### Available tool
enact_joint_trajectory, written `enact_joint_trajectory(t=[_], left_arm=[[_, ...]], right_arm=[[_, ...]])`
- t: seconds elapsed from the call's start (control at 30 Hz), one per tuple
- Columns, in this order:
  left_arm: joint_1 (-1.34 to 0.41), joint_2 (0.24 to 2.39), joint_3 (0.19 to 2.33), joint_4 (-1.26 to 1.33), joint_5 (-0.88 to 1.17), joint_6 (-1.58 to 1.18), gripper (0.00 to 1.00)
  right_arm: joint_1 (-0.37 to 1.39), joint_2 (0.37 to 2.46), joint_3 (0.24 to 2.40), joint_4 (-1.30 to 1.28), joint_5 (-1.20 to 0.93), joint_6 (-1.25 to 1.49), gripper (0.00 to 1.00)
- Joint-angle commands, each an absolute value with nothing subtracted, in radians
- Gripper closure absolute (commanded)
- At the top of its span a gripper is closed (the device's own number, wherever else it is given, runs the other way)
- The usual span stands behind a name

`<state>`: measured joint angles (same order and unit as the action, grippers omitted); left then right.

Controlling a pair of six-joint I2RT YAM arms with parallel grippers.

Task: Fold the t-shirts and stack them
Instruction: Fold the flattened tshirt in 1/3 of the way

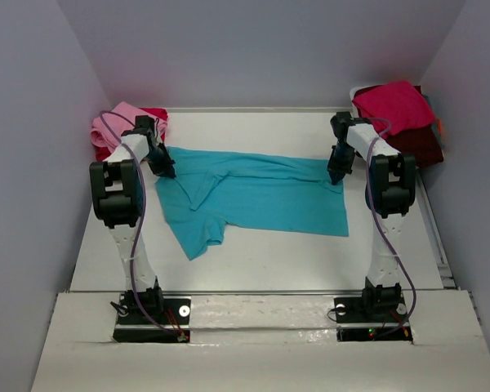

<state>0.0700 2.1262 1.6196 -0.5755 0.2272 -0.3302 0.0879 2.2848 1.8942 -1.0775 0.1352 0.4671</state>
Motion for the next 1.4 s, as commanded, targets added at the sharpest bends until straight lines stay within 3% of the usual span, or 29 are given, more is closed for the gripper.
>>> enact_joint_trajectory(t=[0.0, 1.1, 1.37], left_arm=[[0.095, 2.029, 1.672, -0.598, 0.219, -0.319, 0.93], [0.141, 2.016, 1.641, -0.623, 0.187, -0.324, 0.89], [0.141, 2.028, 1.638, -0.627, 0.169, -0.325, 0.83]], right_arm=[[0.092, 2.362, 1.850, -1.092, 0.175, 0.460, 0.93], [0.092, 2.361, 1.891, -1.121, 0.199, 0.451, 0.93], [0.083, 2.361, 1.881, -1.117, 0.204, 0.453, 0.93]])
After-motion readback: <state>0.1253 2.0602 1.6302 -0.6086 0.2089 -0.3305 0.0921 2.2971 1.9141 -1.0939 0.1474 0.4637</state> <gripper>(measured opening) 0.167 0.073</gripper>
